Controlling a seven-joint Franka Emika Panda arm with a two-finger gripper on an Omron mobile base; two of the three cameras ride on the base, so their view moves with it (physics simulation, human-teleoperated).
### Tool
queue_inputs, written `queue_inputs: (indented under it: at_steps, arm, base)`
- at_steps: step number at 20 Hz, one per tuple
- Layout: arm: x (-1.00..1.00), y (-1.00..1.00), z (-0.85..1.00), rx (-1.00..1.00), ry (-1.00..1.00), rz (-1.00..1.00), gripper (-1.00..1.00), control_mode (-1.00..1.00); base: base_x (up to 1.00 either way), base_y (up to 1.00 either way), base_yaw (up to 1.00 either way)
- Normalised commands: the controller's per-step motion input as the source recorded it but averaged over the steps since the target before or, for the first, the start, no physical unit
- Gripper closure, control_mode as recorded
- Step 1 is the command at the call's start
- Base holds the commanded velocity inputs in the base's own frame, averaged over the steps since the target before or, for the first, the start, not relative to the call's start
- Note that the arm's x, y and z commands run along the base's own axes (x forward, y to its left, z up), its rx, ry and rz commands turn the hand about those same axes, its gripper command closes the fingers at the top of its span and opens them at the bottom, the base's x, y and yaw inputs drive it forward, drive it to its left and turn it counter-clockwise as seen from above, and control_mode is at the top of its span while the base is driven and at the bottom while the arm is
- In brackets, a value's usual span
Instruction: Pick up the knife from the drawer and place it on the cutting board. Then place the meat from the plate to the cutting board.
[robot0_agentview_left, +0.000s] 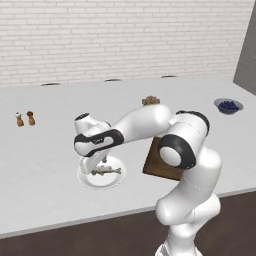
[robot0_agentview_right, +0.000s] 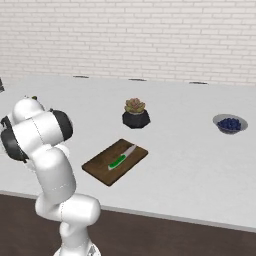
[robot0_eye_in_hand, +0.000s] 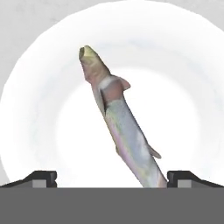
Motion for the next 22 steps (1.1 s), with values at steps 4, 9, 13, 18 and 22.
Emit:
queue_inputs:
  at_steps: [4,9,13,18,22]
  arm:
    - [0.21,0.00,-0.19,0.00,0.03,0.03,-1.00,-1.00]
    - [0.24,0.00,-0.11,0.00,0.03,0.01,-1.00,-1.00]
    - [0.08,0.00,-0.17,0.00,0.04,0.00,-1.00,-1.00]
    - [0.10,0.00,-0.29,0.00,0.07,0.01,-1.00,-1.00]
    - [-0.10,0.00,-0.36,0.00,0.01,0.03,-1.00,-1.00]
  base:
    - [0.00,0.00,0.00]
    - [0.00,0.00,0.00]
    - [0.00,0.00,0.00]
    - [0.00,0.00,0.00]
    - [0.00,0.00,0.00]
